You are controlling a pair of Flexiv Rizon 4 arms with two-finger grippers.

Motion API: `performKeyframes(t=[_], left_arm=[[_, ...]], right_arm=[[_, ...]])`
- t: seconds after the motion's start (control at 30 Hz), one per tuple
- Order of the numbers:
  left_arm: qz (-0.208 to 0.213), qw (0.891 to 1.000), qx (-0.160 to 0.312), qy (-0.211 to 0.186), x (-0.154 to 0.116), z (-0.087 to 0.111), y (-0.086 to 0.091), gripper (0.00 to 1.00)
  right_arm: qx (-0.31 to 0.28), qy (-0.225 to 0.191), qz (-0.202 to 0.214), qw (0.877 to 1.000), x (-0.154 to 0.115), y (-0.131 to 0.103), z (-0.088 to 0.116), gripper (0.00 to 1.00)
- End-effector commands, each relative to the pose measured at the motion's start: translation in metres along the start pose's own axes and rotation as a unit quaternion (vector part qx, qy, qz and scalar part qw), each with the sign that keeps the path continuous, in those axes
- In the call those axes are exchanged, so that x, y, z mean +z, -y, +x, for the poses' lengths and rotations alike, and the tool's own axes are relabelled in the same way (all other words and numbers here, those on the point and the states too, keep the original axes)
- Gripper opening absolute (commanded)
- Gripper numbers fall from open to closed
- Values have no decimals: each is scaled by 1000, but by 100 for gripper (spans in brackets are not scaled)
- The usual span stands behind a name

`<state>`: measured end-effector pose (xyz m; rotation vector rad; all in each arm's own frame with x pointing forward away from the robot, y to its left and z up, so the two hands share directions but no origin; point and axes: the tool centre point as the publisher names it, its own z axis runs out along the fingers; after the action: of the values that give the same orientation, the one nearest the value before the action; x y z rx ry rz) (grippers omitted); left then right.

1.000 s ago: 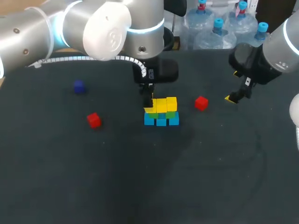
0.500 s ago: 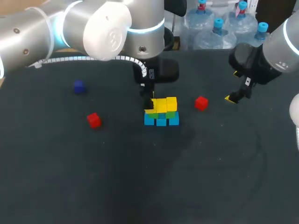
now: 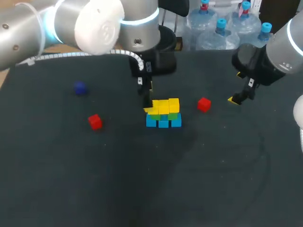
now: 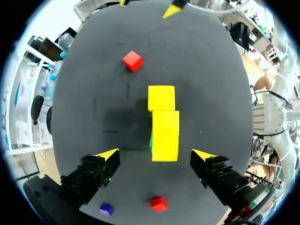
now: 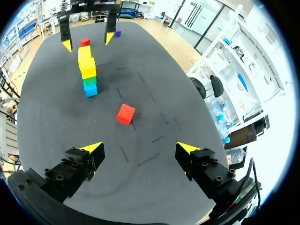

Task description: Place the blue cubes, place green cubes on the blue cubes, place the yellow cubes on the green cubes, then place the red cubes on the yellow cubes, and place purple cube on the red cubes.

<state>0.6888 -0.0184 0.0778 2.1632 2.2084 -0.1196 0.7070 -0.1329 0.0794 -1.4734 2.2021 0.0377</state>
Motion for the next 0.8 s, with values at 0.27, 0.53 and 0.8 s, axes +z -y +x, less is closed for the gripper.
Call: performKeyframes(t=[0.27,0.53,0.8], left_arm=[[-60,993,-80,66,-43,50,9,100],[-73,989,-102,75,-47,75,12,100],[-81,984,-149,47,-29,103,16,100]], right_arm=[[1,0,4,1000,-1,-2,1,100],[1,0,4,1000,-1,-2,1,100],[1,0,4,1000,-1,-2,1,100]])
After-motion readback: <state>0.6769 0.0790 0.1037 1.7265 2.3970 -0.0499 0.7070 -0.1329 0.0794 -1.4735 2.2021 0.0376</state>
